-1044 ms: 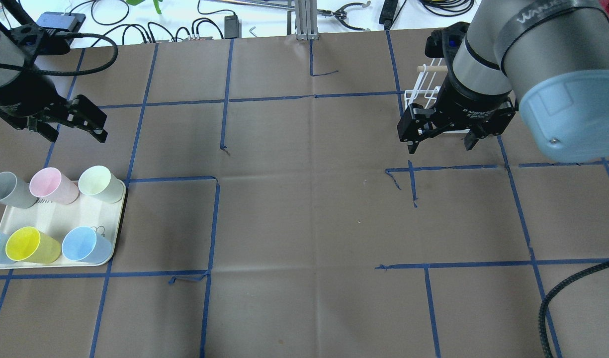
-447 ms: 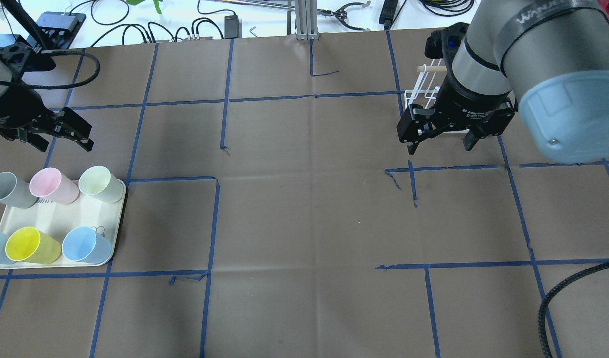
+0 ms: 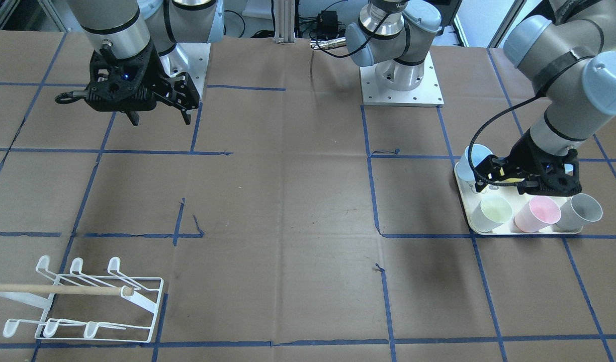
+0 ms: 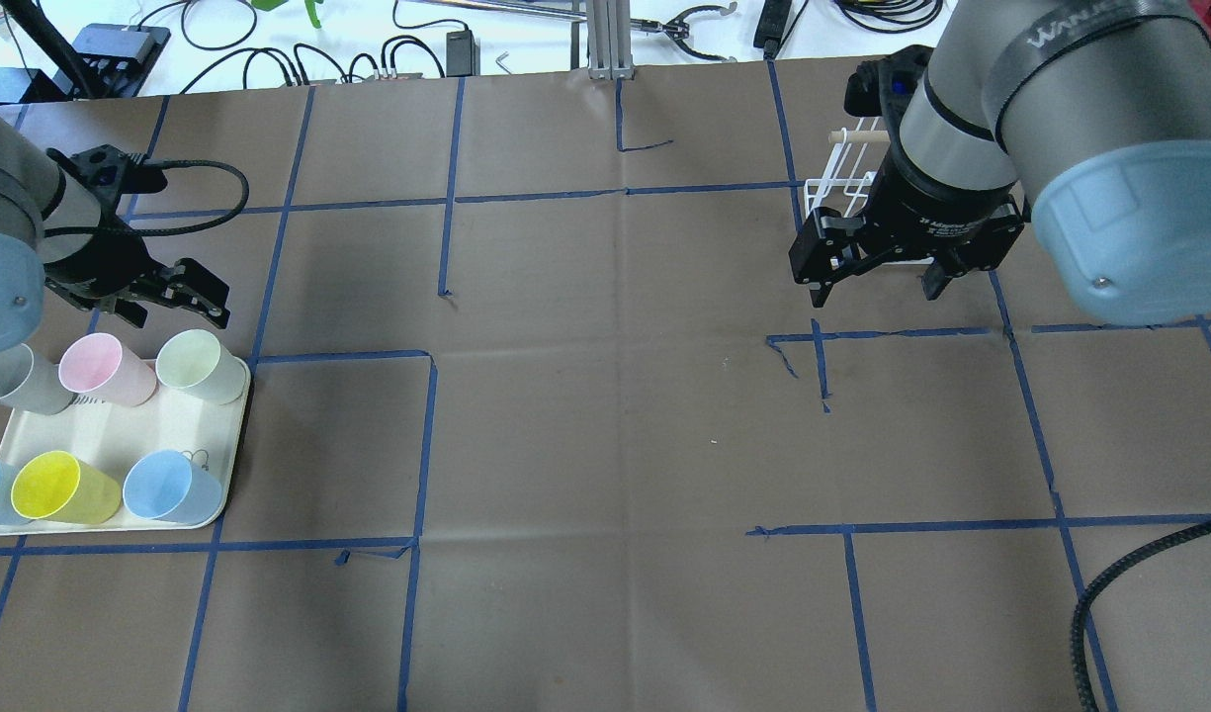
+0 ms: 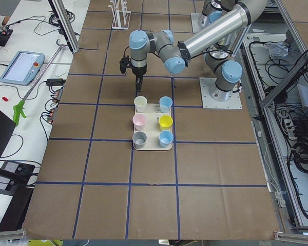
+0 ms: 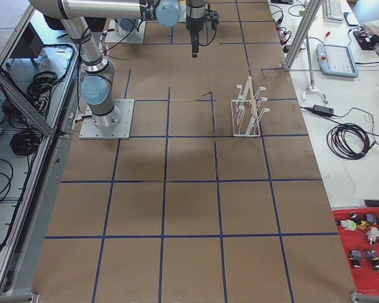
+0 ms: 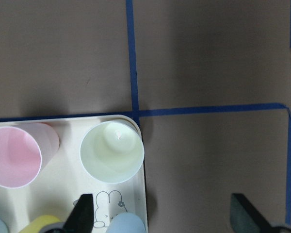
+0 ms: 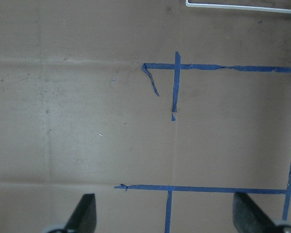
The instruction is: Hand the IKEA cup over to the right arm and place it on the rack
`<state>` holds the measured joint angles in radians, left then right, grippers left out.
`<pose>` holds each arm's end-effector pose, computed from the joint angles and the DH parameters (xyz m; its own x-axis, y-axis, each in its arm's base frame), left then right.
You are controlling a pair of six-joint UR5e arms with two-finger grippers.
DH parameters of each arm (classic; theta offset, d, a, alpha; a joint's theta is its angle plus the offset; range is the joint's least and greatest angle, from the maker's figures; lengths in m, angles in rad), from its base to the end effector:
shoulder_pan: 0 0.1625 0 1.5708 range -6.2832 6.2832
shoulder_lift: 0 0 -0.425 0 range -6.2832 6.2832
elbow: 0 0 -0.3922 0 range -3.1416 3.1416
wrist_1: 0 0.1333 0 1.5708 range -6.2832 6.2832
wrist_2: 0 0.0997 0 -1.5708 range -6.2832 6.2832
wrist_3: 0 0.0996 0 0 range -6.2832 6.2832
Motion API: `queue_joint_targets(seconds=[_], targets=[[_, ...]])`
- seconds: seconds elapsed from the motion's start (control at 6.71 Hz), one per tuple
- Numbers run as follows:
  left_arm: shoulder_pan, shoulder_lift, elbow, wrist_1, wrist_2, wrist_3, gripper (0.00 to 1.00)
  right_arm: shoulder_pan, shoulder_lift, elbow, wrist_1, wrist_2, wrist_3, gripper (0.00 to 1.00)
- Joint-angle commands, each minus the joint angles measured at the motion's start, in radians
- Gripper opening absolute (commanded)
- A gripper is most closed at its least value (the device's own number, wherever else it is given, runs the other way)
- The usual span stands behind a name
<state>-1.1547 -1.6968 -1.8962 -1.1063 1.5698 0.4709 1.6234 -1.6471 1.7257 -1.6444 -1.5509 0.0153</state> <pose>0.0830 -0.5180 0.3148 -0.9985 0.0547 -0.0051 0.0548 0.9984 -0.0121 0.1592 -0.4500 0.4554 -0.9991 -0.0372 -0.0198 -0.0373 0.9993 0.0053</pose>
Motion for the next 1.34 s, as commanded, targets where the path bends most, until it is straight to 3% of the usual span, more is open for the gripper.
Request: queue_joint_targets(seconds=[0.0, 0.6, 0.89, 1.19], targets=[[0.007, -0.041, -0.021, 0.031, 0.002, 0.041, 1.0, 0.0, 0.0, 0.0, 0.0, 0.0, 0.0, 1.0], [0.046, -0.098, -0.026, 0.031, 0.004, 0.044, 0.99, 0.0, 0.0, 0.002, -0.002, 0.002, -0.002, 1.0], [0.046, -0.144, -0.027, 0.098, 0.006, 0.037, 0.99, 0.0, -0.002, 0.023, -0.037, 0.021, -0.003, 1.0], [0.046, -0.15, -0.046, 0.106, 0.006, 0.025, 0.99, 0.0, -0.002, 0.093, -0.266, 0.131, -0.002, 1.0]])
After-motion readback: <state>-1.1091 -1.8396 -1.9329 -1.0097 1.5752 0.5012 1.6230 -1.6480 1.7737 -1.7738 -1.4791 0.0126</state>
